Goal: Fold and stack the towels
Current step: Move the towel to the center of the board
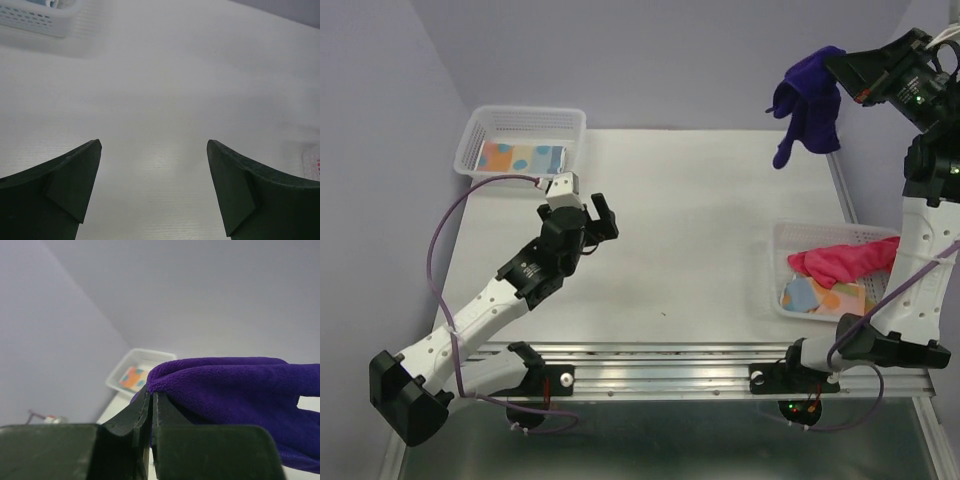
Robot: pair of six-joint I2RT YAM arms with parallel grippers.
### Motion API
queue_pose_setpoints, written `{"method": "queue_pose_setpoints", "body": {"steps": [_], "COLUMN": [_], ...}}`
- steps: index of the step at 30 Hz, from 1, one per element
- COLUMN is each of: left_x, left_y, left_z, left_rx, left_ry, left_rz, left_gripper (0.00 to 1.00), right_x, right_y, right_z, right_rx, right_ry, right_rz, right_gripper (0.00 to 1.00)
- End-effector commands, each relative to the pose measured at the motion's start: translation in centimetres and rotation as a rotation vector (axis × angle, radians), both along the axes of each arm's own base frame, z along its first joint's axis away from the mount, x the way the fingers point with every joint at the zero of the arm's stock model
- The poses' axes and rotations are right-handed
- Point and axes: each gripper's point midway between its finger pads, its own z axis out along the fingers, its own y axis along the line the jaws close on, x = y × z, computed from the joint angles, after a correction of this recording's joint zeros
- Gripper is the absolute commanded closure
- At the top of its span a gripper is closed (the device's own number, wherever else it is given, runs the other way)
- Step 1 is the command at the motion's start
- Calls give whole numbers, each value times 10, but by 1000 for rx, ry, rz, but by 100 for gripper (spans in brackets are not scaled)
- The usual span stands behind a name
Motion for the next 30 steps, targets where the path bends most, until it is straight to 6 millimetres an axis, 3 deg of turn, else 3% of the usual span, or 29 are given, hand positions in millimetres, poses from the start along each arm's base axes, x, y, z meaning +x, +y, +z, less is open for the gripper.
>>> {"method": "queue_pose_setpoints", "body": {"steps": [1, 3, 5, 6, 9, 10, 11, 13, 14, 15, 18, 21, 23, 24, 25, 26, 28, 29, 30], "left_x": [-2, -4, -6, -7, -10, -12, -14, -17, -22, -25, -36, -45, -47, -47, -48, -46, -44, -41, -38], "left_y": [11, 14, 18, 20, 25, 29, 32, 39, 45, 50, 68, 81, 85, 86, 86, 84, 81, 77, 74], "left_z": [19, 19, 18, 17, 10, 4, 0, -5, -15, -18, -26, -26, -22, -24, -24, -25, -33, -32, -37], "left_rx": [-55, -68, -68, -77, -77, -80, -78, -95, -79, -81, -104, -147, -166, -171, -179, -188, -171, -178, -156], "left_ry": [-33, -29, -20, -18, 8, 30, 42, 66, 104, 118, 159, 160, 142, 142, 139, 136, 146, 142, 159], "left_rz": [70, 86, 104, 114, 143, 165, 179, 232, 262, 287, 393, 468, 480, 483, 481, 478, 472, 462, 455], "left_gripper": [1, 1, 1, 1, 1, 1, 1, 1, 1, 1, 1, 1, 1, 1, 1, 1, 1, 1, 1], "right_x": [-68, -70, -59, -57, -26, -32, -22, -31, -30, -30, -20, -21, -20, -18, -11, -14, -10, -24, -19], "right_y": [63, 80, 102, 131, 190, 228, 251, 285, 292, 295, 304, 304, 299, 295, 290, 281, 264, 247, 230], "right_z": [61, 61, 41, 24, -49, -77, -102, -120, -121, -109, -109, -122, -152, -168, -215, -232, -284, -347, -368], "right_rx": [-10, 5, 13, 4, -35, -52, -83, -107, -109, -105, -117, -147, -174, -192, -220, -229, -219, -222, -177], "right_ry": [-232, -250, -208, -176, -20, 33, 68, 87, 84, 50, 39, 40, 92, 123, 236, 277, 393, 541, 602], "right_rz": [368, 414, 468, 528, 602, 665, 699, 773, 787, 791, 797, 811, 780, 754, 699, 665, 592, 563, 510], "right_gripper": [99, 99, 99, 99, 99, 99, 99, 99, 99, 99, 99, 99, 99, 99, 99, 99, 99, 99, 99]}}
